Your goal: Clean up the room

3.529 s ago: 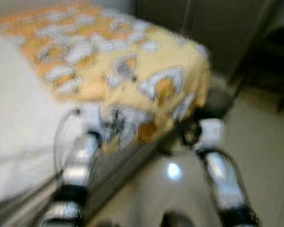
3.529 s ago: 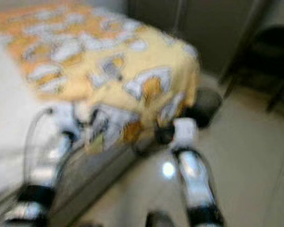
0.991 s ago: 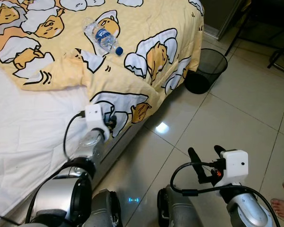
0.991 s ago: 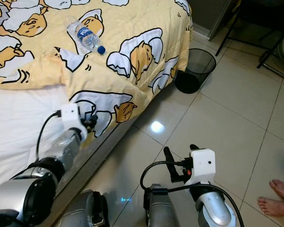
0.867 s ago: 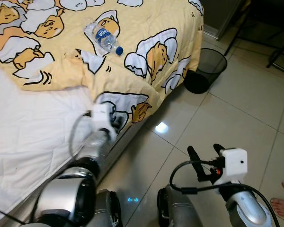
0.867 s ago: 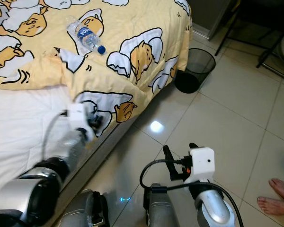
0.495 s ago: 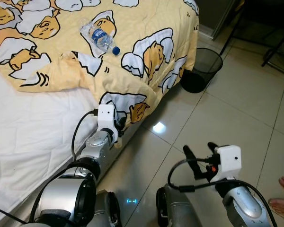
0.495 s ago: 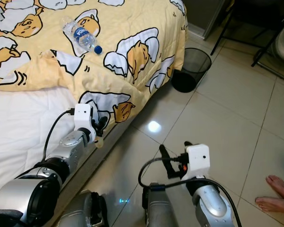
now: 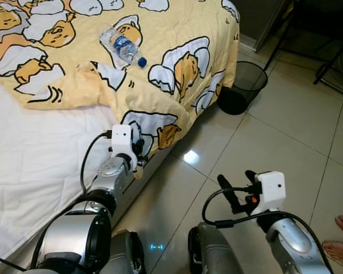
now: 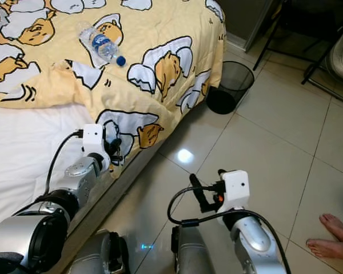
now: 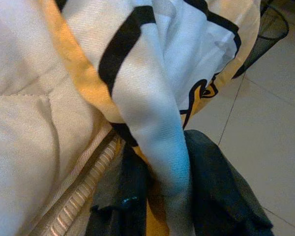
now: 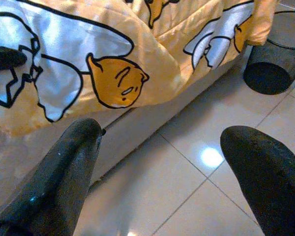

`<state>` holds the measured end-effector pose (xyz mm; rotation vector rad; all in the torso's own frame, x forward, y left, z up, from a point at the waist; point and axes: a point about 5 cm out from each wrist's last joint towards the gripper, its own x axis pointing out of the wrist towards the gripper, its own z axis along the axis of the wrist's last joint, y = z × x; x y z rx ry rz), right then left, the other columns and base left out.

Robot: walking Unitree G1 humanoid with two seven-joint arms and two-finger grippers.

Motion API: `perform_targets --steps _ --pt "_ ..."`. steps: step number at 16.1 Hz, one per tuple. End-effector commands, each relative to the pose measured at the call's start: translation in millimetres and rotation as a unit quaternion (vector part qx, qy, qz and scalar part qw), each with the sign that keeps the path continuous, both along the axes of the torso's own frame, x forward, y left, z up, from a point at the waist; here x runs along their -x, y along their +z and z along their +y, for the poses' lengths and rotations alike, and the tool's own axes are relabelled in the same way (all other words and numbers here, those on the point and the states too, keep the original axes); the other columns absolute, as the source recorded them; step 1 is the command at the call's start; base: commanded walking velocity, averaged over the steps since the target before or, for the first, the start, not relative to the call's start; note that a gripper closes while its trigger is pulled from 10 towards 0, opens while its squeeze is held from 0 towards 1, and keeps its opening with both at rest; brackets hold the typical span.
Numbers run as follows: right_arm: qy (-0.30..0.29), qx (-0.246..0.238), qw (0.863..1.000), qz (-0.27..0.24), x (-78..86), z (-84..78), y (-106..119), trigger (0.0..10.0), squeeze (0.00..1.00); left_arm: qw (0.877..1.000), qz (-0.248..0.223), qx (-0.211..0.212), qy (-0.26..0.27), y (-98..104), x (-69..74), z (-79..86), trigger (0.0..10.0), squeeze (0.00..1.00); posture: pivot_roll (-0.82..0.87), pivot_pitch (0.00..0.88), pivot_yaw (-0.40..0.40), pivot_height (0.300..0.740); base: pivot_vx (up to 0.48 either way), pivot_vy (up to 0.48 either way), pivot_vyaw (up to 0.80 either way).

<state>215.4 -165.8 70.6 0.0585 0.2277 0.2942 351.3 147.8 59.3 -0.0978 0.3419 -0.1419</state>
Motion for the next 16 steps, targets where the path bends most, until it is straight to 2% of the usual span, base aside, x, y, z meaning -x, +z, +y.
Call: perform_targets --steps 1,3,5,6,8,12,14,16 --pt "-0.007 -0.008 1.0 0.012 1.8 -2.3 -4 10.0 0.0 1.0 0.02 0.0 -0.006 -12 8.8 0.4 0.0 0.0 -0.21 0.179 -0.046 0.684 0.0 0.0 0.0" --pt "-0.011 -0.015 1.0 0.014 0.7 -2.4 -4 10.0 0.0 1.0 0.024 -0.018 -0.006 -15 10.1 2.0 0.0 0.0 -0.2 0.175 -0.052 0.684 0.0 0.442 0.0" --pt "-0.038 -0.059 0.997 0.019 -8.1 -4.4 0 10.0 0.0 1.0 0.019 -0.021 -0.012 -14 9.5 -2.4 0.0 0.0 -0.2 0.163 -0.044 0.684 0.0 0.24 0.0" --pt "-0.022 -0.048 0.999 -0.003 -12.7 -0.5 8 10.0 0.0 0.999 0.019 -0.016 -0.022 -14 9.9 -5.7 0.0 0.0 -0.21 0.16 -0.041 0.684 0.0 0.0 0.0" --pt "-0.017 -0.045 0.999 -0.007 -11.9 2.5 10 10.0 0.0 0.999 0.018 -0.015 -0.032 -14 10.3 -8.1 0.0 0.0 -0.22 0.161 -0.04 0.684 0.0 0.0 0.0" --pt "0.014 -0.042 0.999 0.012 -6.0 6.8 3 10.0 0.0 0.997 0.008 -0.032 -0.074 -9 7.4 -15.1 0.0 0.0 -0.21 0.16 -0.027 0.684 0.0 0.0 0.0" --pt "0.069 -0.05 0.996 0.034 1.5 12.5 1 10.0 0.0 0.99 0.002 -0.06 -0.125 -9 8.9 -16.6 0.0 0.0 -0.22 0.159 -0.023 0.684 0.0 0.0 0.0" --pt "0.116 -0.049 0.991 0.055 12.8 10.1 0 10.0 0.0 0.976 0.005 -0.078 -0.201 -17 18.3 -26.8 0.0 0.0 -0.23 0.158 -0.022 0.684 0.0 0.0 0.0"
